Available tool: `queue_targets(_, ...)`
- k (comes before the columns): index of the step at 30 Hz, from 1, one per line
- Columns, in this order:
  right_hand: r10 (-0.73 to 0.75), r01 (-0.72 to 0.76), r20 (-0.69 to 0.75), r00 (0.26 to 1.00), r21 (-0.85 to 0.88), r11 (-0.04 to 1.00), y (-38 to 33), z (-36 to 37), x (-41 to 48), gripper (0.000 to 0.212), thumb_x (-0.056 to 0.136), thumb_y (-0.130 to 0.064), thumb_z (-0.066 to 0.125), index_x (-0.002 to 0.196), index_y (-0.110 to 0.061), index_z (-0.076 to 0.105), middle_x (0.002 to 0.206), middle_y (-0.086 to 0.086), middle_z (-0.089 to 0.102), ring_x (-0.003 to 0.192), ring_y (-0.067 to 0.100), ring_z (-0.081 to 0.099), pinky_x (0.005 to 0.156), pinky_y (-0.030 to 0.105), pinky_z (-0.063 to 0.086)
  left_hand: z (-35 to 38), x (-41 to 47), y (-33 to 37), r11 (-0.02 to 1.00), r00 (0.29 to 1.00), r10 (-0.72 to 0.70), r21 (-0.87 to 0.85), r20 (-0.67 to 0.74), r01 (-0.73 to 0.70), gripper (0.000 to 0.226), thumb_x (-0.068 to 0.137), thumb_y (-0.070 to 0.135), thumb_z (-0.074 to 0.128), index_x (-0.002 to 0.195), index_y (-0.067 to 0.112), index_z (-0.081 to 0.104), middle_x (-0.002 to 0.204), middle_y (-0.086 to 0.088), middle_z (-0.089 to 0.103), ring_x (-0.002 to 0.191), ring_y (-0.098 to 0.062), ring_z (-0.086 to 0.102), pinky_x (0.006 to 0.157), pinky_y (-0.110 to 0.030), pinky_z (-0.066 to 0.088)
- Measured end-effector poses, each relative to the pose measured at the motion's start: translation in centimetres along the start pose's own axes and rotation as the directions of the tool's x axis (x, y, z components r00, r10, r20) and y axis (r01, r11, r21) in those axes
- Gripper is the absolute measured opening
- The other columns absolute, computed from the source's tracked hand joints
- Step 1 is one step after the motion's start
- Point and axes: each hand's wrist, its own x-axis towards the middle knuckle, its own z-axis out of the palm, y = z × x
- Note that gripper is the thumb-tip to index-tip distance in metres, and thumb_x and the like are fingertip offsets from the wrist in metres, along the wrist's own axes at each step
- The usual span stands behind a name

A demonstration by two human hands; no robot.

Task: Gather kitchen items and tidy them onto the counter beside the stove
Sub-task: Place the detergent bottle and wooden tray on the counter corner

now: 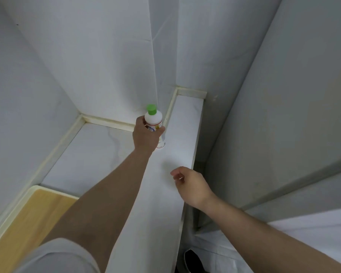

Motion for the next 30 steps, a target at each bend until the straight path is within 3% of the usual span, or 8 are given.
queue_targets(6, 0.009, -0.009, 0.001, 1.0, 0.031, 0.999, -0.3, -0.3, 0.1, 0.028, 0.1, -0.01, 0.05, 0.123, -0.02, 0.063, 0.109, -0.008, 0.062, 0.097, 0.008, 0.06, 0.08, 0.01, 0.047, -0.1, 0.5, 0.3, 0.998, 0.998, -0.034, 0.053, 0.058, 0.031, 0.065, 0.074, 0.027, 0.085, 0.127, 0.012, 0.05, 0.12, -0.001, 0.063, 0.106, -0.021, 0.062, 0.088, -0.028, 0.046)
queue_targets(12, -0.004, 0.005, -0.016, 1.0, 0.059, 0.998, -0.8, -0.4, 0.4, 0.028, 0.099, -0.008, 0.049, 0.121, -0.019, 0.064, 0.106, -0.007, 0.062, 0.095, 0.009, 0.06, 0.082, 0.017, 0.051, -1.5, 0.1, -0.3, 0.994, 0.99, -0.098, 0.06, 0.098, 0.093, 0.079, 0.073, 0.03, 0.086, 0.138, 0.015, 0.044, 0.129, 0.001, 0.059, 0.114, -0.02, 0.059, 0.099, -0.036, 0.047)
queue_targets(17, -0.034, 0.033, 0.017, 0.999, 0.081, 0.996, -1.8, 1.0, 0.1, 0.029, 0.1, -0.007, 0.05, 0.122, -0.02, 0.063, 0.109, -0.01, 0.059, 0.097, 0.008, 0.06, 0.085, 0.011, 0.05, -5.9, -5.1, -2.6, 0.98, 0.98, -0.198, 0.005, 0.014, 0.198, 0.07, 0.077, 0.023, 0.083, 0.137, 0.014, 0.047, 0.129, 0.001, 0.059, 0.115, -0.016, 0.059, 0.101, -0.037, 0.048)
queue_targets(20, -0.058, 0.049, 0.076, 0.995, 0.118, 0.992, -2.5, 2.3, -0.2, 0.03, 0.099, -0.005, 0.048, 0.12, -0.02, 0.063, 0.11, -0.008, 0.061, 0.099, 0.008, 0.06, 0.085, 0.01, 0.047, -10.2, -10.8, -6.2, 0.964, 0.966, -0.247, 0.083, -0.081, 0.254, 0.055, 0.083, 0.021, 0.078, 0.132, 0.013, 0.054, 0.125, 0.001, 0.063, 0.113, -0.017, 0.06, 0.099, -0.035, 0.048)
queue_targets(22, -0.075, 0.059, 0.123, 0.99, 0.127, 0.99, -3.1, 3.2, -0.2, 0.03, 0.099, -0.004, 0.047, 0.117, -0.02, 0.064, 0.11, -0.007, 0.063, 0.098, 0.009, 0.06, 0.084, 0.011, 0.046, -13.4, -14.8, -9.2, 0.914, 0.946, -0.284, 0.254, -0.156, 0.317, 0.05, 0.088, 0.021, 0.072, 0.134, 0.01, 0.055, 0.131, -0.005, 0.06, 0.12, -0.023, 0.058, 0.102, -0.037, 0.045)
queue_targets(25, -0.11, 0.085, 0.193, 0.975, 0.133, 0.988, -4.4, 5.1, -0.3, 0.03, 0.097, -0.004, 0.046, 0.113, -0.021, 0.065, 0.111, -0.005, 0.064, 0.097, 0.009, 0.06, 0.079, 0.01, 0.046, -18.5, -20.2, -13.5, 0.748, 0.905, -0.341, 0.509, -0.255, 0.425, 0.056, 0.094, 0.026, 0.062, 0.143, 0.006, 0.044, 0.148, -0.013, 0.044, 0.133, -0.034, 0.046, 0.107, -0.044, 0.039)
queue_targets(28, -0.185, 0.166, 0.25, 0.95, 0.092, 0.982, -5.9, 7.5, -0.6, 0.031, 0.094, -0.004, 0.046, 0.111, -0.021, 0.066, 0.107, -0.004, 0.066, 0.091, 0.008, 0.059, 0.068, 0.001, 0.04, -22.4, -24.0, -15.7, 0.605, 0.818, -0.46, 0.551, -0.347, 0.574, 0.059, 0.1, 0.033, 0.05, 0.151, 0.009, 0.033, 0.158, -0.01, 0.031, 0.141, -0.032, 0.036, 0.112, -0.046, 0.034)
queue_targets(30, -0.202, 0.184, 0.289, 0.936, 0.087, 0.979, -6.8, 8.9, -1.0, 0.033, 0.093, -0.002, 0.046, 0.11, -0.021, 0.067, 0.104, -0.004, 0.067, 0.089, 0.008, 0.059, 0.066, -0.002, 0.039, -24.1, -25.7, -16.9, 0.577, 0.792, -0.507, 0.549, -0.34, 0.605, 0.057, 0.102, 0.034, 0.045, 0.152, 0.01, 0.032, 0.158, -0.009, 0.032, 0.141, -0.031, 0.036, 0.113, -0.043, 0.034)
